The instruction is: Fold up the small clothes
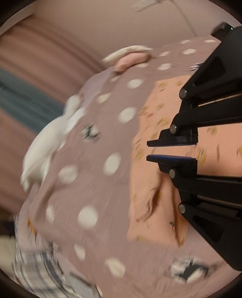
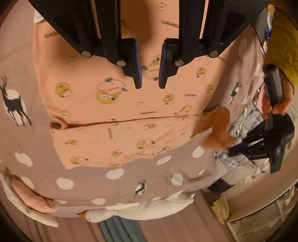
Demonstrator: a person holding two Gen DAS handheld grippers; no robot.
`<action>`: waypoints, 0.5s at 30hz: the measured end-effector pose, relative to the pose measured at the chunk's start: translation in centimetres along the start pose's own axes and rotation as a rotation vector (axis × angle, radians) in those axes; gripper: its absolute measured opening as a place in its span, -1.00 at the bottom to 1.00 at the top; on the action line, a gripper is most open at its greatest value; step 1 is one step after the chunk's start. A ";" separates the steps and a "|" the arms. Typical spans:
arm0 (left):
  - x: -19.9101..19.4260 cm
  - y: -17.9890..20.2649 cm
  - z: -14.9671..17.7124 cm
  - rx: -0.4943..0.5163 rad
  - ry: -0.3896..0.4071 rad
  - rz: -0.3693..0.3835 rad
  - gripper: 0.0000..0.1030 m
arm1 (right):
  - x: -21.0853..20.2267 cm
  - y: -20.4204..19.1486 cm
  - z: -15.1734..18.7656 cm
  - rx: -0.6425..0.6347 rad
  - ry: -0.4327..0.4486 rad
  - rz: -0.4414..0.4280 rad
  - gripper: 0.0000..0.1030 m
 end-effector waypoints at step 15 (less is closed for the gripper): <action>2.4 0.8 5.7 0.012 -0.134 -0.009 0.42 | 0.7 1.0 -0.3 0.080 -0.043 -0.064 -0.29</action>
Point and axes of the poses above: each gripper's, at about its wrist camera, not at the fingertips, and x roughly the way its jaws point, y to its right, z to its underside, the point moved 7 cm from there along x, roughly the way its jaws point, and after that the axes turned 13 degrees about z, right-handed, at the moved point
